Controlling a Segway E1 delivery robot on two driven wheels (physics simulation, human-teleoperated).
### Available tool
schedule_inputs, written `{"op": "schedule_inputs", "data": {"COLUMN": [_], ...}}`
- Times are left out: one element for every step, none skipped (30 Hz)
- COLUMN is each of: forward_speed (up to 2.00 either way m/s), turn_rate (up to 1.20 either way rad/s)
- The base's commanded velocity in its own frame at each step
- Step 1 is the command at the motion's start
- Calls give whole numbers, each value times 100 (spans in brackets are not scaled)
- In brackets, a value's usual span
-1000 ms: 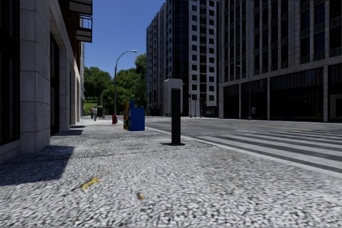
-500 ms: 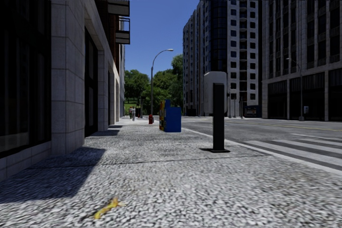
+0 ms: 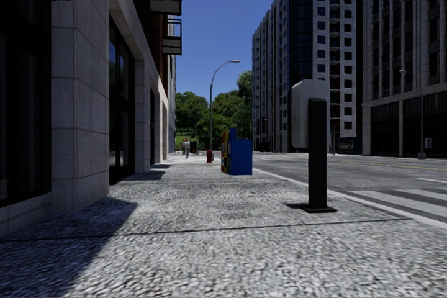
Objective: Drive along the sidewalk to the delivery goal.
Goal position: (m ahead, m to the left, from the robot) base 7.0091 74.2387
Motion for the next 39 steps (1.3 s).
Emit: {"op": "schedule_inputs", "data": {"forward_speed": [142, 144, 163, 200, 200, 200, 200, 200, 200, 200, 200, 200, 200, 200, 200, 200, 200, 200, 200, 200, 200, 200, 200, 200, 200, 200, 200, 200, 200, 200, 200, 200, 200, 200, 200, 200, 200, 200, 200], "turn_rate": [15, 23, 25, 25, 26, 27, 29, 29, 33, 34, 35, 35, 35, 35, 35, 35, 35, 35, 35, 35, 35, 35, 31, 0, 0, 0, 0, 0, 0, 0, 0, 0, 0, 0, 1, 13, 18, 18, 19]}}
